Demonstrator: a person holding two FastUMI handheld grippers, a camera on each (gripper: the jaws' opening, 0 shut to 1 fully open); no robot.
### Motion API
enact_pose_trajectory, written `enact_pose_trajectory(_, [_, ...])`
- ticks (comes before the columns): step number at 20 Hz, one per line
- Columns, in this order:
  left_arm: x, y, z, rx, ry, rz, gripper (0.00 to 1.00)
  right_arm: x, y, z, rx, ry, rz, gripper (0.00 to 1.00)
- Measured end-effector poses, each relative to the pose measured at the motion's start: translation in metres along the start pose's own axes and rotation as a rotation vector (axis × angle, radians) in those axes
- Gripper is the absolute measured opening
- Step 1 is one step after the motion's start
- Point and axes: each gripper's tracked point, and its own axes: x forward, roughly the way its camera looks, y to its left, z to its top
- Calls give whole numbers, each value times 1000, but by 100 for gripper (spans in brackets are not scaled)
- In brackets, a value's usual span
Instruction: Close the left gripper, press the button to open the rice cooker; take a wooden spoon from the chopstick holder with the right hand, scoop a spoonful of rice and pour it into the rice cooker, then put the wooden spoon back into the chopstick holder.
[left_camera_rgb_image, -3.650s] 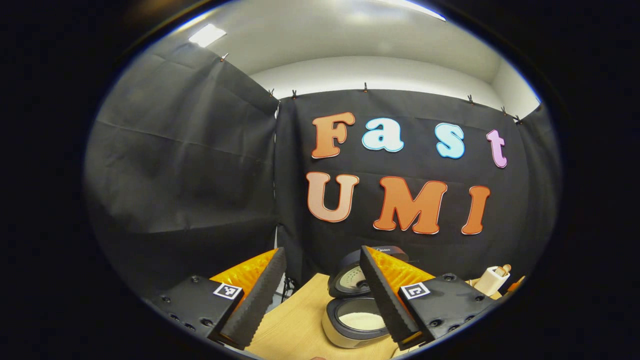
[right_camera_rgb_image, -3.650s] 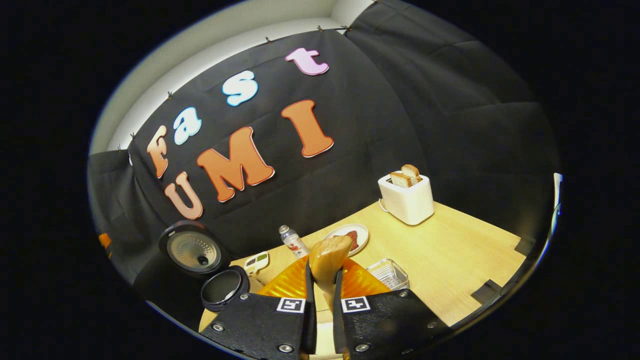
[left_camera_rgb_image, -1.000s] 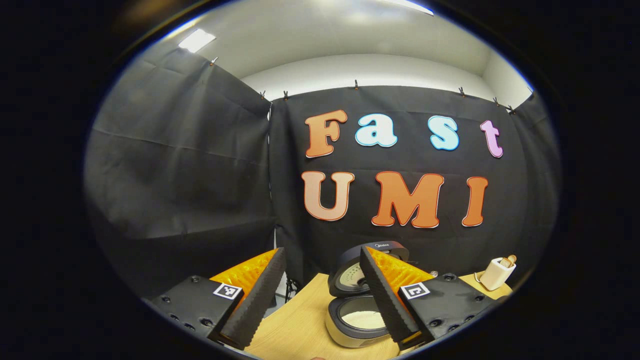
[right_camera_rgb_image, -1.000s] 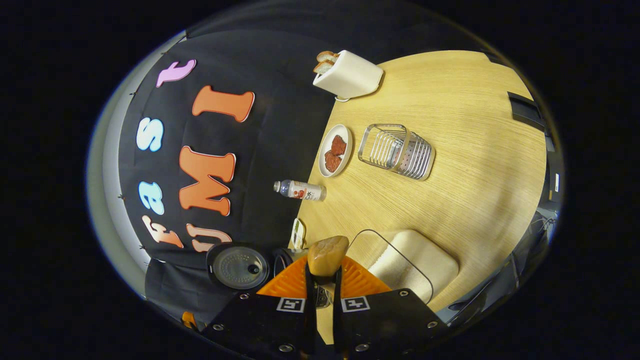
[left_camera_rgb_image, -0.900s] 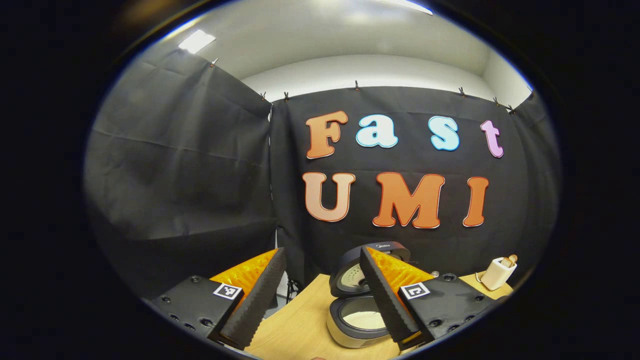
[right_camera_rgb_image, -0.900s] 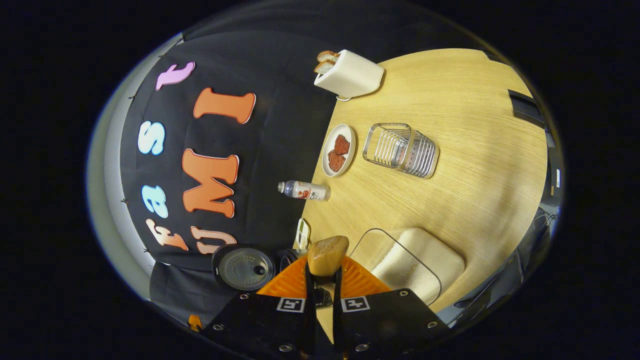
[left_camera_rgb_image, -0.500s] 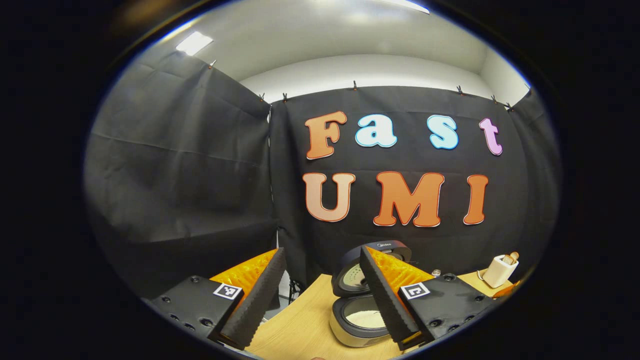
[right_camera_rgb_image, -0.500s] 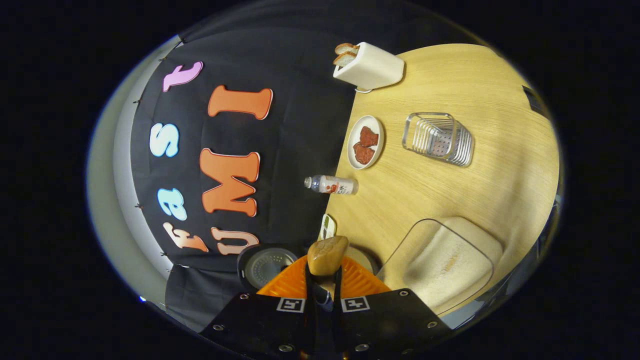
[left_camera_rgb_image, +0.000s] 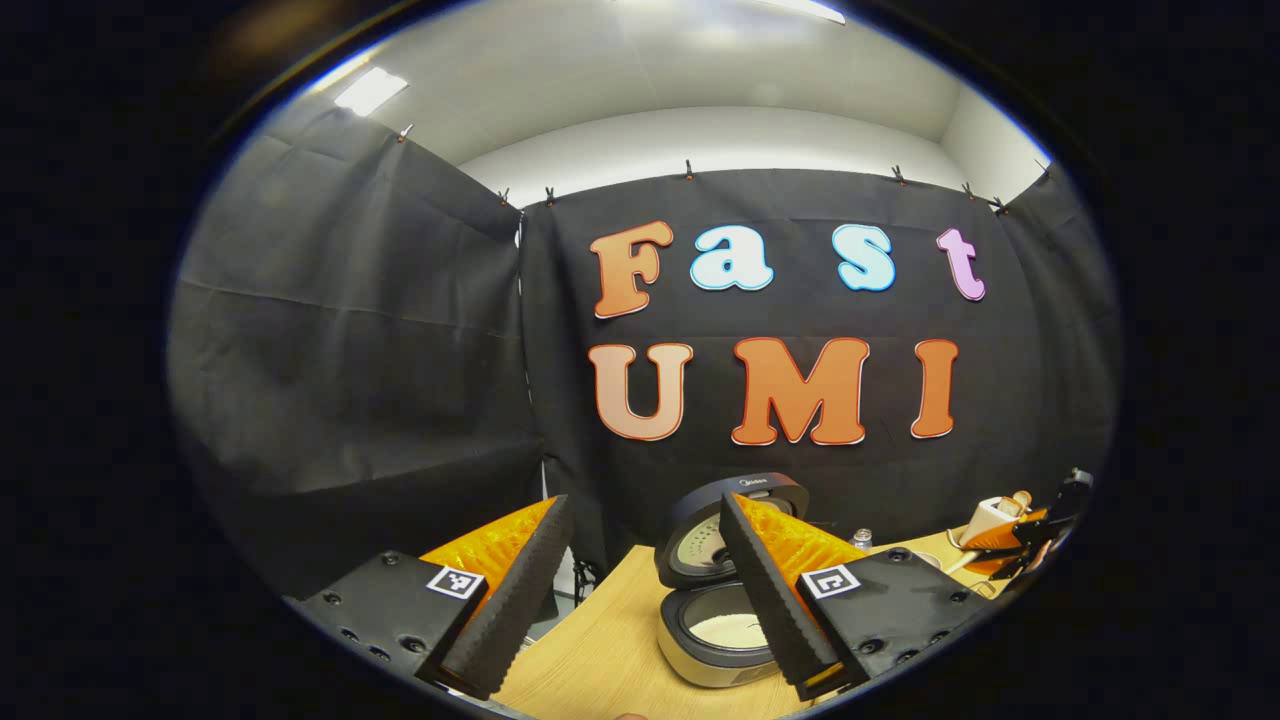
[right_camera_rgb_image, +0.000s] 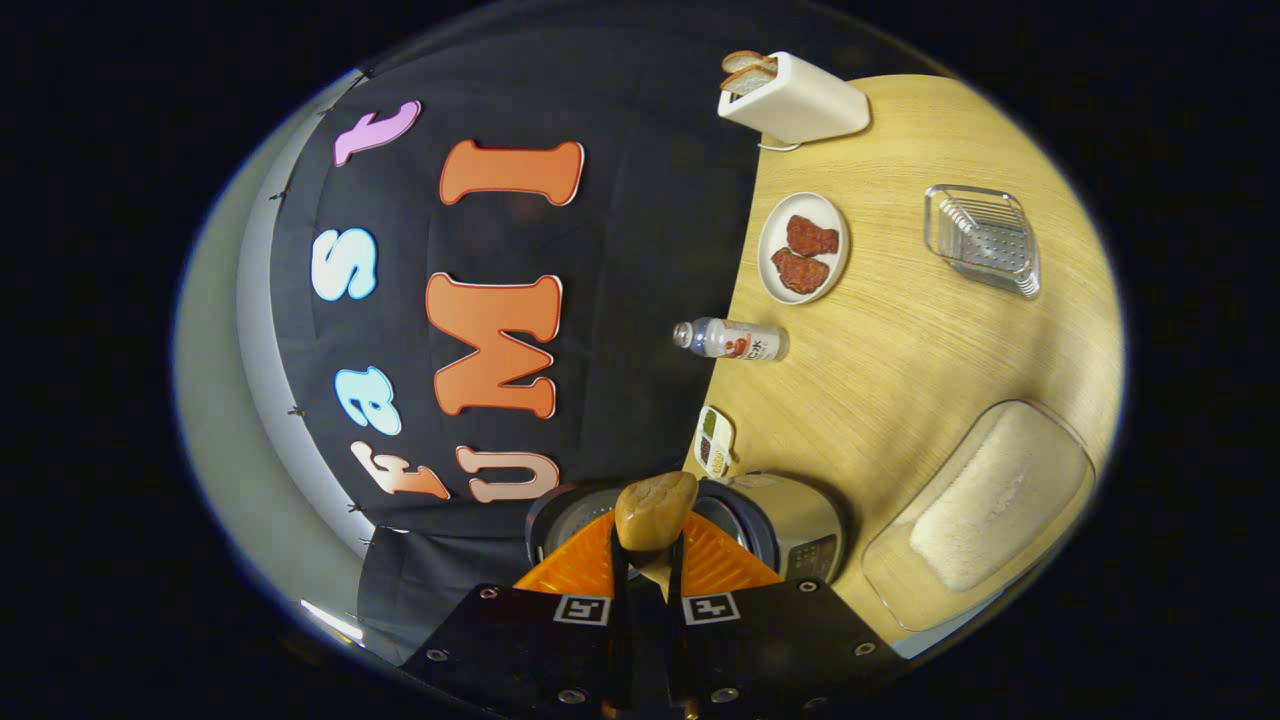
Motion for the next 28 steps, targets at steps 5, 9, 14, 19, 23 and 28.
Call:
enact_pose_trajectory(5, [-4, 6, -5, 27, 6, -6, 99, 37, 42, -7, -20, 3, 31, 12])
enact_pose_trajectory(9, [-8, 5, -10, 21, 9, -27, 99, 63, 70, -9, -82, -28, 53, 12])
enact_pose_trajectory(14, [-10, 11, -17, 27, 29, -29, 100, 94, 88, -17, -190, -56, 56, 12])
enact_pose_trajectory(19, [-15, 11, -28, 41, 45, -51, 100, 111, 95, -29, -363, -82, 42, 12])
enact_pose_trajectory(23, [-16, 15, -30, 50, 51, -56, 100, 116, 99, -38, -447, -86, 48, 12])
enact_pose_trajectory(28, [-21, 14, -31, 42, 51, -65, 100, 116, 98, -42, -473, -82, 43, 12])
